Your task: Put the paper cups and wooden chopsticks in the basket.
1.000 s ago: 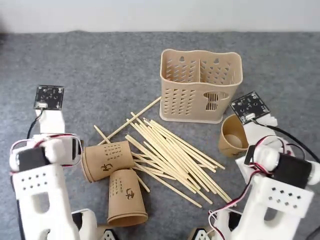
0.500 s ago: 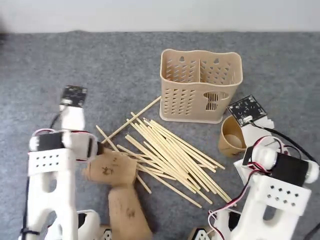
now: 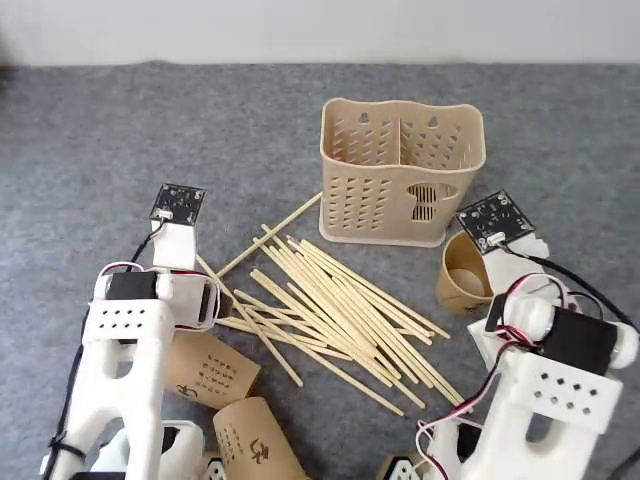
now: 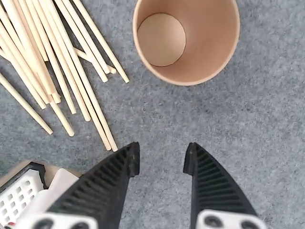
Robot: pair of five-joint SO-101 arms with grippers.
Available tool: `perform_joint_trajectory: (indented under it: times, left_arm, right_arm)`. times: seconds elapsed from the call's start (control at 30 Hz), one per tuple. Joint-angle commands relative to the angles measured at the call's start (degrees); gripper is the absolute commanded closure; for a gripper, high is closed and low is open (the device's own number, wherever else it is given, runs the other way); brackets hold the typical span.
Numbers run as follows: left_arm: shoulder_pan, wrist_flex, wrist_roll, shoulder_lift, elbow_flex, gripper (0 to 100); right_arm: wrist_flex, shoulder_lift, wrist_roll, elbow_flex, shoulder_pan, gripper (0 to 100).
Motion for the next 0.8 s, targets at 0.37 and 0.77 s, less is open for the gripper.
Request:
perform_joint_trajectory:
  times: [0.37,0.77]
  left_arm:
    - [-0.09,32.0,-14.95,-0.26,-25.89,75]
    - [-9.32,32.97,-26.02,0.26,-23.87,75]
  right_arm:
    - [0.13,-0.92,0.53,-0.18,-0.22,82.6]
    - [0.22,-0.92,0.44,-0.09,-0.22,82.6]
